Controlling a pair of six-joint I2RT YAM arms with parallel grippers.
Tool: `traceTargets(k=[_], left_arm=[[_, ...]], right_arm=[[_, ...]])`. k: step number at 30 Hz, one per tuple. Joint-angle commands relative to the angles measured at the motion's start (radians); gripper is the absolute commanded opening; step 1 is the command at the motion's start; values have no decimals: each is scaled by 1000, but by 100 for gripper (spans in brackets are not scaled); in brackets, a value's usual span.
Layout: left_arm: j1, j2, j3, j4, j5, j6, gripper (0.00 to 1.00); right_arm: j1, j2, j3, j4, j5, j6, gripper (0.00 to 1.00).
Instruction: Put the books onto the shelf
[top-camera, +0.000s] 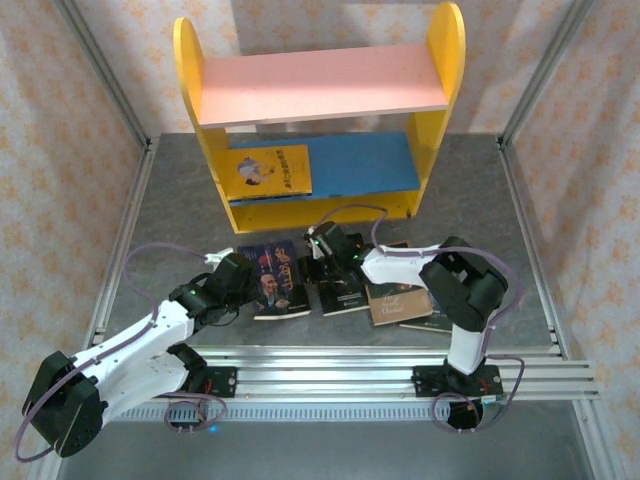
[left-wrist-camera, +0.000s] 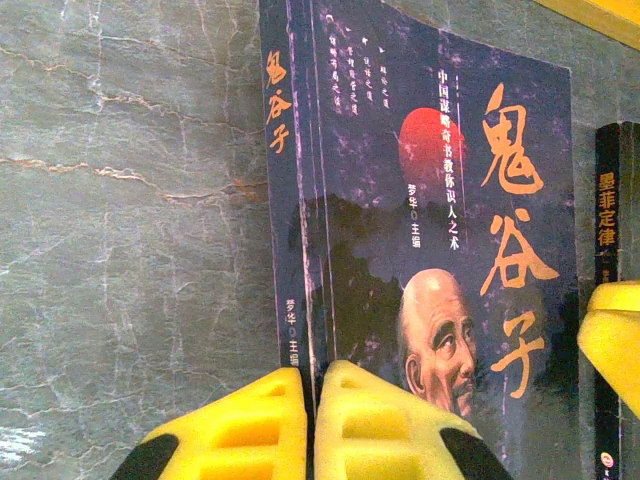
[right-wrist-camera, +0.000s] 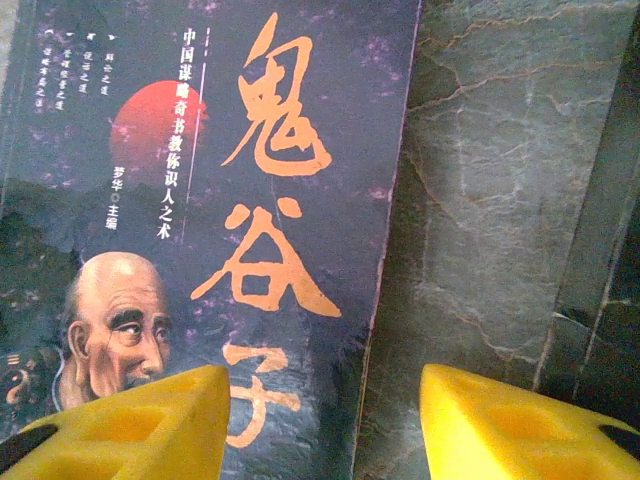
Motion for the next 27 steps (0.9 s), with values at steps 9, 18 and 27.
traceTargets(k=[9,18,27], left_arm=[[-4,13,3,32,-12,29,7],[-3,11,2,33,-15,31,7],[6,-28,8,-16,-29,50,7]], right_arm=[[72,180,25,-127,-12,50,42],[53,188,7,-256,131,15,40],[8,23,-52,-300,92,-56,47]])
